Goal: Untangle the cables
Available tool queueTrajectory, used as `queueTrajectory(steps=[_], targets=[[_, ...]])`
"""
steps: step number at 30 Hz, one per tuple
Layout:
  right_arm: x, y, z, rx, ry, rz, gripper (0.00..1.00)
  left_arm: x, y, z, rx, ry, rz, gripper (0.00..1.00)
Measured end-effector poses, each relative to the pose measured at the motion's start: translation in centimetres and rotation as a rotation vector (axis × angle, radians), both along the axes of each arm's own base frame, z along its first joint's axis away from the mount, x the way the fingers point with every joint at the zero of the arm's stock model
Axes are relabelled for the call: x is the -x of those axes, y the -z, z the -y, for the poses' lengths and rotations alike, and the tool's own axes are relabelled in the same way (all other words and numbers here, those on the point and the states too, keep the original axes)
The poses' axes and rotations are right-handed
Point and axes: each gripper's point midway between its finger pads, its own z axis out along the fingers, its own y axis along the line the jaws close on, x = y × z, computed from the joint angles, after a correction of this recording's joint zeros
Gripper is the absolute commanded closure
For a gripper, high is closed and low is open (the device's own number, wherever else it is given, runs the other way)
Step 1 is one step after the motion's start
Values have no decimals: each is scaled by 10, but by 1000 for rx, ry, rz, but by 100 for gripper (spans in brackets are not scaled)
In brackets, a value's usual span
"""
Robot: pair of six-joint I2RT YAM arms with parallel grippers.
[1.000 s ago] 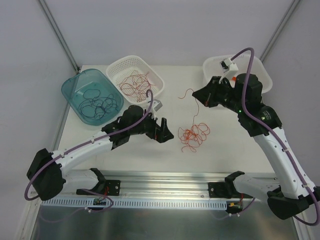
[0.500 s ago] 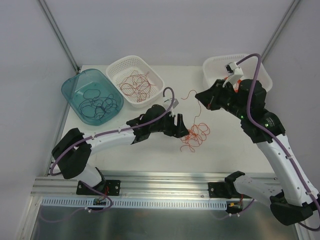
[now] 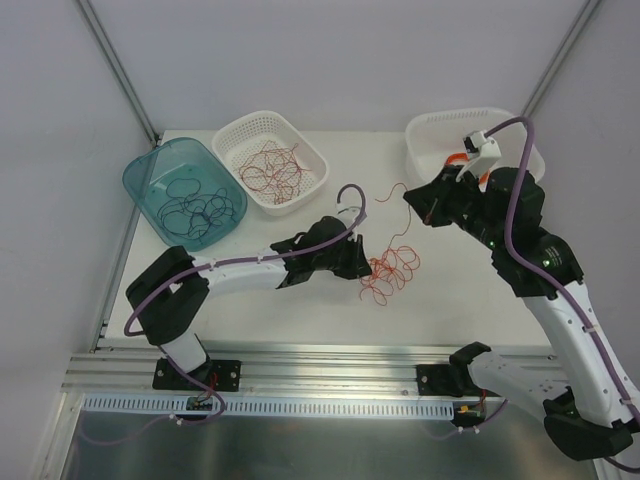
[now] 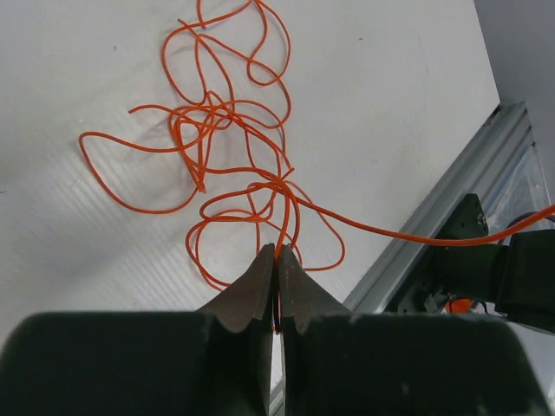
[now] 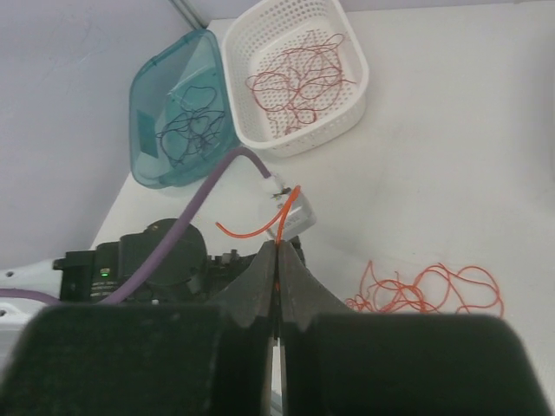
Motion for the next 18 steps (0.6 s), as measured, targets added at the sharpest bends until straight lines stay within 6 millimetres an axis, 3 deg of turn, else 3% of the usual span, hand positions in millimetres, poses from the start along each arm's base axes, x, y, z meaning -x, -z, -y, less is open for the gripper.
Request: queueTrajectory(steps=[3,5,7,10,12,15,18], targets=[[-2,7,15,57,64,2,99,-10,2,-12,-36,-43,20,100],[-3,12,31,104,124,0,99,-26,1,-35,-51,-106,16,100],[-3,17,51,152,197,-2,99,-49,-1,-77,-68,-219,12,100],[-3,20,86,203,324,-5,99,-83,-5,-165,-103,-456,20,100],[-1,20,110,225,408,-9,99,-92,-13,-219,-139,-590,35,100],[5,28,119,238,427,-46,99,-94,-42,-258,-124,-681,91,100],[6,35,120,243,418,-79,99,-93,-74,-280,-108,-720,163,100]])
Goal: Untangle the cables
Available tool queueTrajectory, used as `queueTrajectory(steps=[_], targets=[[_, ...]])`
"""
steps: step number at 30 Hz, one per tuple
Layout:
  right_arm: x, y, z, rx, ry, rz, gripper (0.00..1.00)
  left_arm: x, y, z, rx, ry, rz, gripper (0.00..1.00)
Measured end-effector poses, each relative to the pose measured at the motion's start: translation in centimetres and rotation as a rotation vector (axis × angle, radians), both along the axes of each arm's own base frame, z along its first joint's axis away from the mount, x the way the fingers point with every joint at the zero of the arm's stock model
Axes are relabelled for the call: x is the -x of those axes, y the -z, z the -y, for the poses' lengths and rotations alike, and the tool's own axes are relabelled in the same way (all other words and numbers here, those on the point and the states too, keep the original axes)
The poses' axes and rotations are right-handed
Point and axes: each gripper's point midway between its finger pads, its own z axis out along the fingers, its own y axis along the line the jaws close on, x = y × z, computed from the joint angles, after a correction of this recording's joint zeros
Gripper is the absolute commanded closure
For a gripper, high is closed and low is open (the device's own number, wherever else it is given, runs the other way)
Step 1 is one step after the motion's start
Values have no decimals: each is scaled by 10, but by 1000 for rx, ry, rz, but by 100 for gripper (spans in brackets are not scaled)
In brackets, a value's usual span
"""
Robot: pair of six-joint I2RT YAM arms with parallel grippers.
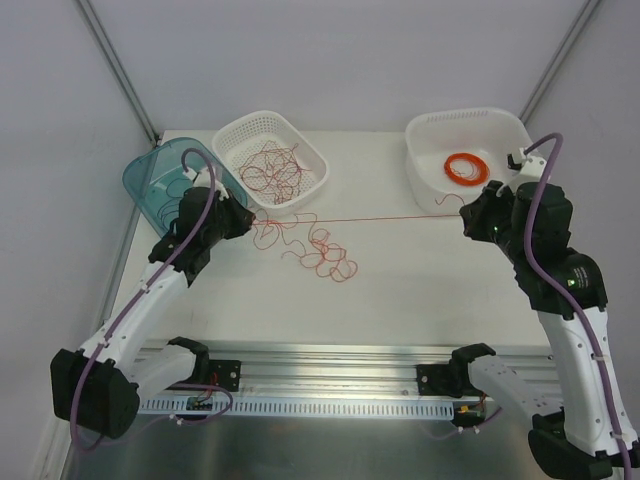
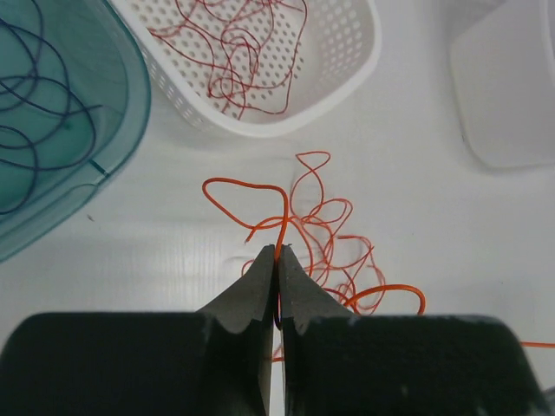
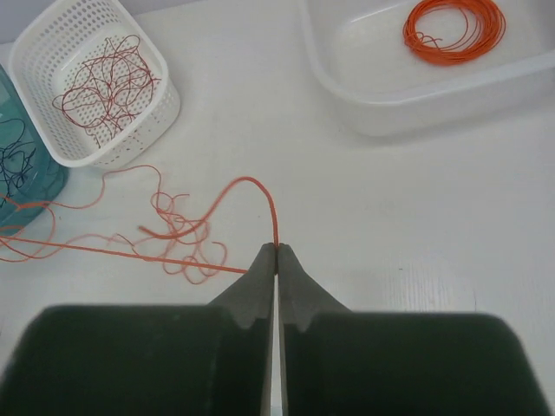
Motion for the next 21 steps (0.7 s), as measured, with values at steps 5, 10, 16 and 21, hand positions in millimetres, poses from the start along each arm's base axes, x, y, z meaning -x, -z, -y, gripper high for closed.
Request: queueTrajectory(steps=[5,10,16,21], targets=[[-5,5,2,-5,7,-31,99,3,-17,-21,-59,-19,27,100],[-16,15,5,2,24,-79,99,17,-6,-12,-50,78,-34,100],[-24,75,12,30,67,-228,85,34,18,16,31,212,-120,100],[-24,149,14,95,74,-463,41,58,56,56,65,341,-243,100]])
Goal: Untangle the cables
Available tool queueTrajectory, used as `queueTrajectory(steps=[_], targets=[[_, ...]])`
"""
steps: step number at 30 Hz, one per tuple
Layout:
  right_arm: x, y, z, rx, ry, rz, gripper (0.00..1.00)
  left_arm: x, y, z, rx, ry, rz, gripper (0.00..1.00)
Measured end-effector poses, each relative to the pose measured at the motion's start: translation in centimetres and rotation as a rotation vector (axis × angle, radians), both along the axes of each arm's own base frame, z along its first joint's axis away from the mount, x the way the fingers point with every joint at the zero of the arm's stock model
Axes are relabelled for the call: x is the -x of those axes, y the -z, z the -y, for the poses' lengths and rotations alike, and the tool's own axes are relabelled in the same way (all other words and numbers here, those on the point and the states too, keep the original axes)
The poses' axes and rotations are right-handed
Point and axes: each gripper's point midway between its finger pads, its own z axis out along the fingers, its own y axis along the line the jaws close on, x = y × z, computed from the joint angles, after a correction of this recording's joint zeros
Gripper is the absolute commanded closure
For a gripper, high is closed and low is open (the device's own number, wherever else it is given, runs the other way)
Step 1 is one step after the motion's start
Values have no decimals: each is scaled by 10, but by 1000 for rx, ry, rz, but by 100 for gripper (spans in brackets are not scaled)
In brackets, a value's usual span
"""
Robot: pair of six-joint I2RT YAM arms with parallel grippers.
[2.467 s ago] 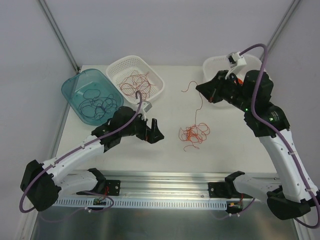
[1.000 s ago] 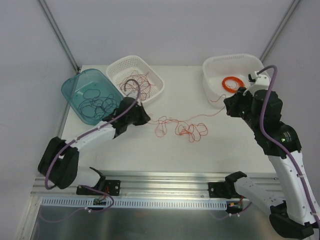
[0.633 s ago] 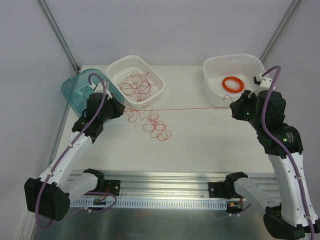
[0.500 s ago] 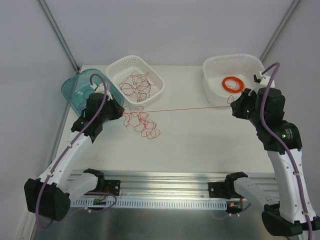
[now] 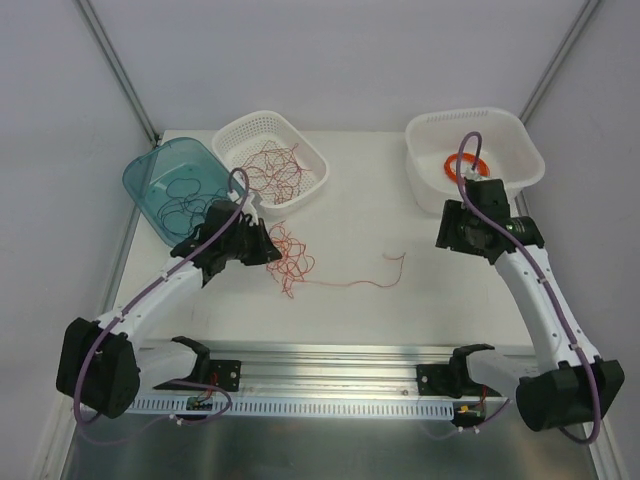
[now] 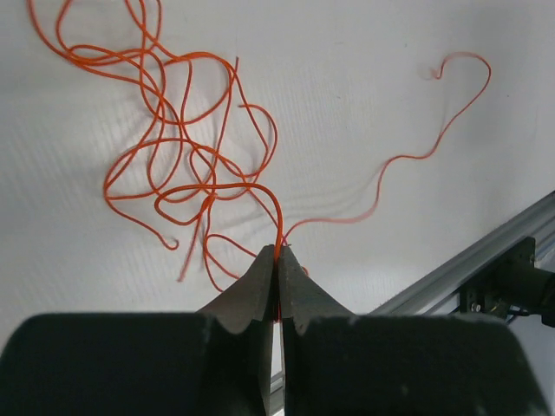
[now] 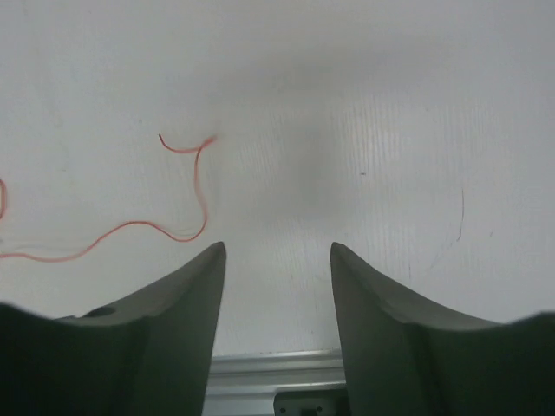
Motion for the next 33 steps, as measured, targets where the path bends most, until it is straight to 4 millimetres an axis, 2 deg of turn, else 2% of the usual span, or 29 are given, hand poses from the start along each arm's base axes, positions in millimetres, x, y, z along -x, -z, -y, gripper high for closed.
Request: queueTrajectory(steps=[3,5,8,12,16,19,23,27,33], targets=[[4,28,-5,37,-50,-100,36,6,15,14,5,35,-45,100],[8,33,-18,49,-131,-116,35,6,23,23,4,54,-63,100],[11,31,-49,42,-297,-93,35,5,33,30,-3,70,-82,100],[18,35,-107,-14,-578,-81,35,5,42,34,-6,82,-101,100],[29,62,-157,-44,-798,-146,35,4,42,36,1,90,-102,100],[40,90,-183,-47,-920,-226,35,6,42,39,1,100,-102,100],[47,126,-200,-34,-999,-318,36,7,42,40,3,104,-102,100],[49,154,-204,-11,-1034,-393,38,7,41,40,7,99,-104,100],[57,164,-222,-26,-1101,-412,47,7,41,41,12,93,-108,100]])
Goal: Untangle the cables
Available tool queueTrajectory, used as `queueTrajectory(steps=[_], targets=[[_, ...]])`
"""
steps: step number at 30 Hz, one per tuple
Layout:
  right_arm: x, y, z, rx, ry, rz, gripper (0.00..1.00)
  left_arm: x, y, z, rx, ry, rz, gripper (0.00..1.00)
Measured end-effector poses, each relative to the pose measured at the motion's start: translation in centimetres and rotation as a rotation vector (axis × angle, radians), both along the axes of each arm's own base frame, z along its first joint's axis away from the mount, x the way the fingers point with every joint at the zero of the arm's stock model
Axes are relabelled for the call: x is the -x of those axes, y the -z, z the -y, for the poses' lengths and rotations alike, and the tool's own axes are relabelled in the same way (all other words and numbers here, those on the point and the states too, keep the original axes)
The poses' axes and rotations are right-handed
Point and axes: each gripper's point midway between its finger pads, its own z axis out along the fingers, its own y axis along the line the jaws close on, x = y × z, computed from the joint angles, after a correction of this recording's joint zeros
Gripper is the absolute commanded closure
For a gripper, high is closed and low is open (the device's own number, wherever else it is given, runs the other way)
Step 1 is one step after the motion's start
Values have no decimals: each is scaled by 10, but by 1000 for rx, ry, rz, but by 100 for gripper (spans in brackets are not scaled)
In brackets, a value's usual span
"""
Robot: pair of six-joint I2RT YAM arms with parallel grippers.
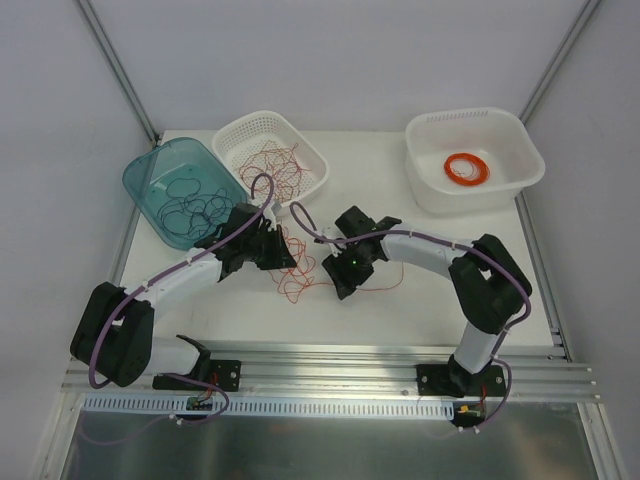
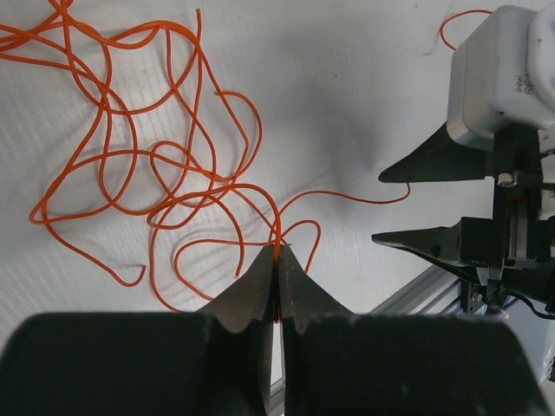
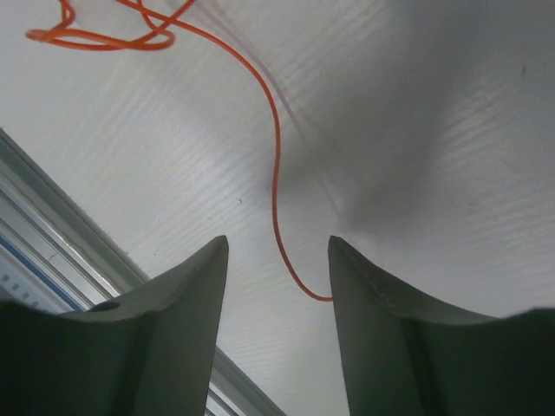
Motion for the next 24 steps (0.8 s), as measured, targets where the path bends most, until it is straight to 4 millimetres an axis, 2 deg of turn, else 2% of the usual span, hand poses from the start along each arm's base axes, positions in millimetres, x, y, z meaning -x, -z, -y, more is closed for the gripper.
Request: queueTrajectory(steps=[1,3,4,5,7,8,10,11,15,20,24], targets=[[1,0,-4,-9,-10,-2,59,0,0,0,0,0,0,100],[3,1,-8,-18,-25,-1,75,0,0,0,0,-1,1,99],[3,1,-9,-20,-27,0,97,0,0,0,-1,-2,1,95],[3,0,-9,-21,-30,1,99,-1,0,0,-2,-3,2,93],[2,0,-8,-17,-25,5,99,-1,0,-1,-5,-3,6,85],[2,-2,-7,-17,-24,9,99,-2,0,-1,-8,-5,10,72],[1,-9,-4,-16,-19,23,99,-3,-2,-3,-16,-3,30,58],[0,-17,-2,-21,-15,38,99,-4,-4,-4,-19,-2,40,49],[-13,-63,0,-79,12,140,99,-5,-18,-5,-13,8,100,34],[-26,-117,-6,-167,36,251,99,0,-34,-6,5,46,175,28],[-25,-132,-4,-180,57,266,99,9,-41,-2,14,103,228,28]])
